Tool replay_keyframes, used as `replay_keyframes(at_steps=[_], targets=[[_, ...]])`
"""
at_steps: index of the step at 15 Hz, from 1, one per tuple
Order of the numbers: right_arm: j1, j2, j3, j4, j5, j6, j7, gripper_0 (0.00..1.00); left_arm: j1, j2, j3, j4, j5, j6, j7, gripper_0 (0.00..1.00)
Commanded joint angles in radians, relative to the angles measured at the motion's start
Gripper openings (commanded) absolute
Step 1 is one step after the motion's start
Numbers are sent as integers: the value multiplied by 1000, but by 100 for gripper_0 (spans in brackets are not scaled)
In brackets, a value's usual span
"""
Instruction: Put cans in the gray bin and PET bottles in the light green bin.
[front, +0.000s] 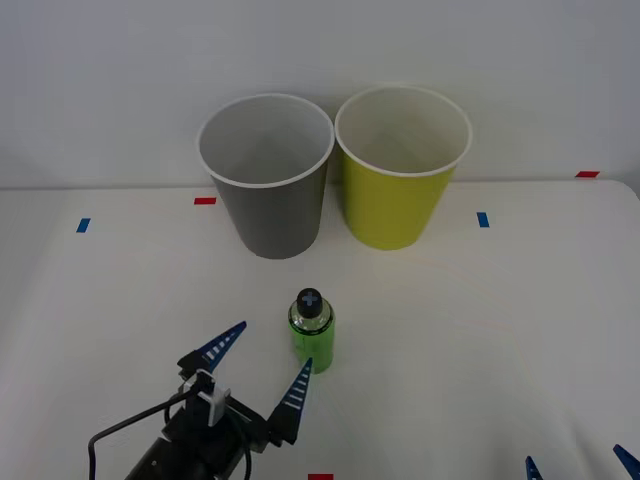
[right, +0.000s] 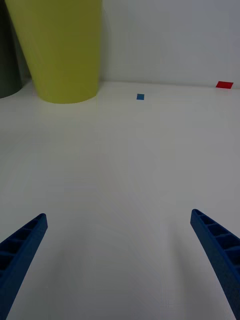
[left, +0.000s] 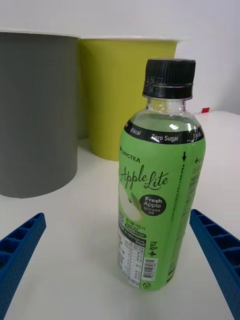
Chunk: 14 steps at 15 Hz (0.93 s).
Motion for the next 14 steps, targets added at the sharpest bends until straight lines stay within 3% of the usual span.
replay_keyframes(at_steps=[1, 14], targets=[[0, 0, 0, 0, 0, 0, 0, 100, -2, 20, -18, -3, -5, 0, -5, 100], [0, 0, 0, 0, 0, 0, 0, 100, -65, -15, -49, -9, 2, 49, -28, 100]])
